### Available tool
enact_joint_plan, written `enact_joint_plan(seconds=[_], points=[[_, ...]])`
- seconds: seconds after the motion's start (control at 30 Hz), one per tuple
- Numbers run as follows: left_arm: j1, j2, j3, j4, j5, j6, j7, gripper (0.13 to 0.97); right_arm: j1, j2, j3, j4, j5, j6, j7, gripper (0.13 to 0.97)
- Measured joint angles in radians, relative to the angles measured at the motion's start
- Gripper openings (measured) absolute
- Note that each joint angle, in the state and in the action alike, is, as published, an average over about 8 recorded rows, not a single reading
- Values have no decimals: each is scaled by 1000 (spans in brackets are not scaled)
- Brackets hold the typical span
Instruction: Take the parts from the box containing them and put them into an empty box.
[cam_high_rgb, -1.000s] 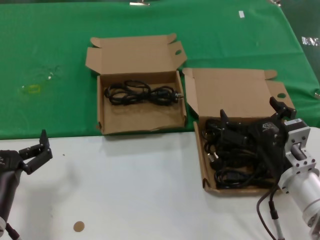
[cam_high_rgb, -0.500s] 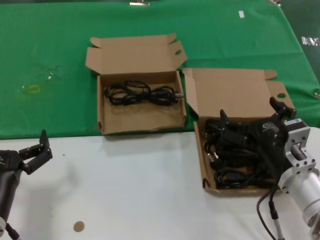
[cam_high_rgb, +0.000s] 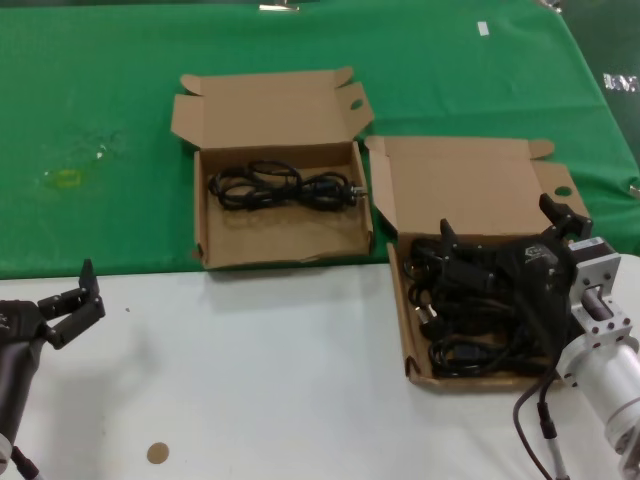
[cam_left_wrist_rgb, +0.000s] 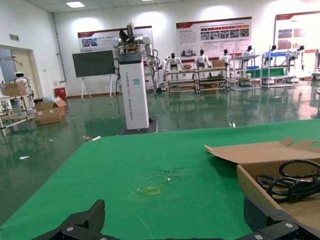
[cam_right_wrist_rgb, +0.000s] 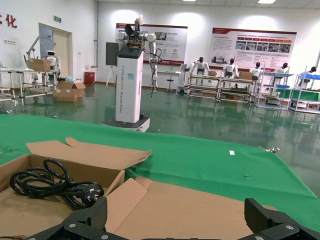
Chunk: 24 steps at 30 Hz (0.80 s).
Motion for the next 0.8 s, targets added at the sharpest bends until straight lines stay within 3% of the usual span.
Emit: enact_joint_plan(seconds=[0.8], points=[[0,0,0,0,0,0,0,966,0,0,0,0,0,0,0,966]])
